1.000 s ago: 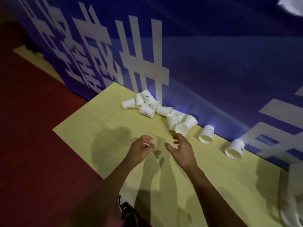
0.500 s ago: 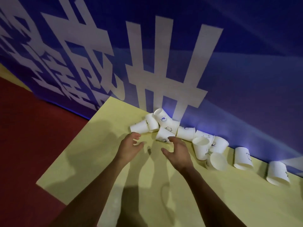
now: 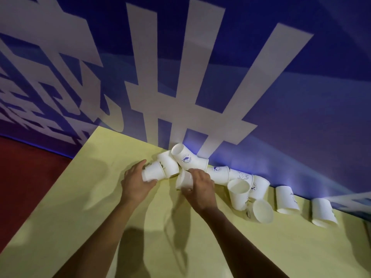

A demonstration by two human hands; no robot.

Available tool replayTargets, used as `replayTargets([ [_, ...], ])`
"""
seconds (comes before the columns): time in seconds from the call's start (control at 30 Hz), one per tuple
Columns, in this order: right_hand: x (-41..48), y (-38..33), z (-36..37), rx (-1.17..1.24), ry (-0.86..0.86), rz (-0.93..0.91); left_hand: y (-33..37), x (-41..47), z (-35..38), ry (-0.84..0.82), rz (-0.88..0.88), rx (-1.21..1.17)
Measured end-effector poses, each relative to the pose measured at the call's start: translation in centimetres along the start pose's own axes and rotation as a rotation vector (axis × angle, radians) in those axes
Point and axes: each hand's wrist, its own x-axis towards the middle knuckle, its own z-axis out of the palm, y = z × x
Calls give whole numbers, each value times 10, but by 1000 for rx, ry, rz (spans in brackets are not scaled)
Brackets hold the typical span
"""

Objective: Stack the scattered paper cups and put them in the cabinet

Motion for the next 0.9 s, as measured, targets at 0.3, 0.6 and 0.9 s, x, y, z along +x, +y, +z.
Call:
replayTargets([
  [0.3, -20, 11, -1, -8, -20, 23, -5, -30, 8, 66, -33, -169],
  [0.6, -90, 32, -54, 293, 169, 47, 49, -110, 7, 106, -110, -366],
  [0.9, -183, 130, -167, 629, 434, 276, 212, -193, 83, -164, 159, -433],
])
